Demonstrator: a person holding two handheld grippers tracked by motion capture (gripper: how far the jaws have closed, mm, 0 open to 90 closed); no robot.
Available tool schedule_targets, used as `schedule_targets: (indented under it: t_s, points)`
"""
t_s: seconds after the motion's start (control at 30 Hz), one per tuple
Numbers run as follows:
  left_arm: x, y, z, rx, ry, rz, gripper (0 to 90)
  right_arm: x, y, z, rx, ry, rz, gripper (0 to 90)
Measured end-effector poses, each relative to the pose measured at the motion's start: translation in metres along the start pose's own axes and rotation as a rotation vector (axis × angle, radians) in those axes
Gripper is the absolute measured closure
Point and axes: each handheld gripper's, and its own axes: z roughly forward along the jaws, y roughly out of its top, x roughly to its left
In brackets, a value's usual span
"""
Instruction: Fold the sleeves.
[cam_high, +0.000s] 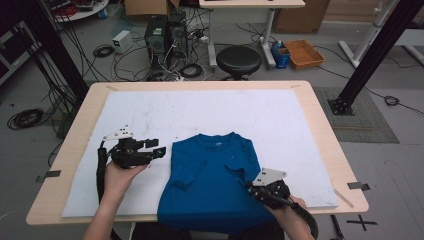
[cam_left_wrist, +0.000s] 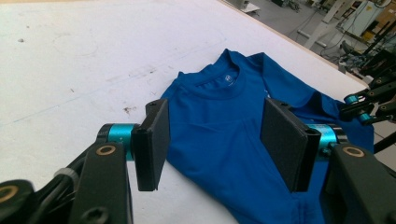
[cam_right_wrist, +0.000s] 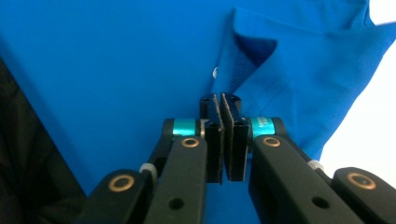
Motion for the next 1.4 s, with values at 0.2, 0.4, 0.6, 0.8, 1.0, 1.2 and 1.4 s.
schedule_targets:
  t_s: [0.2, 0.4, 0.6, 0.8, 1.0, 1.2, 1.4]
  points:
    - [0.0, 0.0, 0.0, -0.005, -0.002, 0.001, 42.5, -0.013, 0.002, -0.014, -0.089, 0.02, 0.061, 72.0]
    - [0.0, -0.001, 0.002, -0.002, -0.005, 0.001, 42.5, -0.034, 0.014, -0.007, -0.127, 0.0, 0.17, 73.2]
    - [-0.002, -0.001, 0.003, 0.001, -0.003, 0.003, 42.5, -0.032, 0.019, 0.013, -0.077, -0.003, 0.159, 83.4]
    - [-0.002, -0.001, 0.004, 0.007, -0.005, -0.002, 42.5, -0.025, 0.017, 0.023, -0.015, 0.035, 0.115, 87.6]
    - [-0.003, -0.001, 0.004, 0.004, -0.003, 0.002, 42.6, -0.019, 0.009, 0.017, 0.005, 0.008, 0.121, 73.2]
    - [-0.004, -0.001, 0.004, 0.008, -0.007, 0.004, 42.5, -0.018, 0.007, 0.019, 0.026, -0.001, 0.108, 82.9]
    - [-0.004, 0.0, 0.003, 0.001, -0.006, 0.004, 42.6, -0.013, 0.006, 0.013, 0.024, 0.032, 0.105, 88.4]
